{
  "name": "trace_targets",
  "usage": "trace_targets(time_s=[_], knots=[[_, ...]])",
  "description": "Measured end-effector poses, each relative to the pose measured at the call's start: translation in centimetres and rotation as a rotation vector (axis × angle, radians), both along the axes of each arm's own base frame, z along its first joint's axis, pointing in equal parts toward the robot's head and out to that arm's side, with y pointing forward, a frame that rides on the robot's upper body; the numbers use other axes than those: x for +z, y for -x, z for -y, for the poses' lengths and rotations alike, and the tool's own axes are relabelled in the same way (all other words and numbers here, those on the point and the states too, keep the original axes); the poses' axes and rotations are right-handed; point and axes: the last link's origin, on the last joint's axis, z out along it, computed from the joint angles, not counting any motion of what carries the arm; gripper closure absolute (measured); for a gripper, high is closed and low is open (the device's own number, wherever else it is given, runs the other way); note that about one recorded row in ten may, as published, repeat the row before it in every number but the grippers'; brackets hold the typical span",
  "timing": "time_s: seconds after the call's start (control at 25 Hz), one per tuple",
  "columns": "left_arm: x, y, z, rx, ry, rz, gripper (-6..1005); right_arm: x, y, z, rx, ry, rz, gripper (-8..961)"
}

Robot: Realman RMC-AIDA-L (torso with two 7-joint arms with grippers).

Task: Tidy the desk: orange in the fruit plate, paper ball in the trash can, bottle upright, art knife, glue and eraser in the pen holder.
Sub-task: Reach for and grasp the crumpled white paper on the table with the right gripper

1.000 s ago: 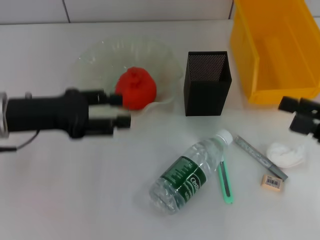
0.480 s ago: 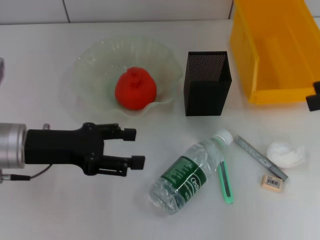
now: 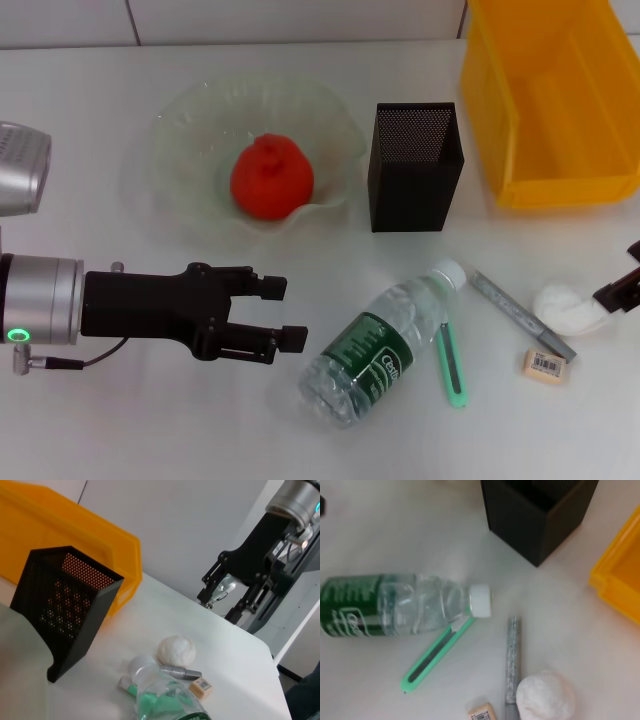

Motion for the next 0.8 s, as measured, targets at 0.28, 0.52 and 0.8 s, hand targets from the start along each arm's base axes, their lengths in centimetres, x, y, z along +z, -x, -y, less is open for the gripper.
trace_targets(time_s=[0.28, 0.52, 0.8], knots=[[-0.2, -0.1, -0.5, 0.009, -0.009, -0.011, 154, -2.2, -1.3, -1.4, -0.033, 0.006, 0.012, 207], [-0.3, -0.1, -0.6, 0.016, -0.015, -0.011, 154, -3.9, -1.8, -2.7, -0.041, 0.019, 0.014, 208], [-0.3, -0.1, -0.7, 0.028, -0.017, -0.011, 154, -5.6, -1.9, -3.2, -0.054, 0.068, 0.028, 209]])
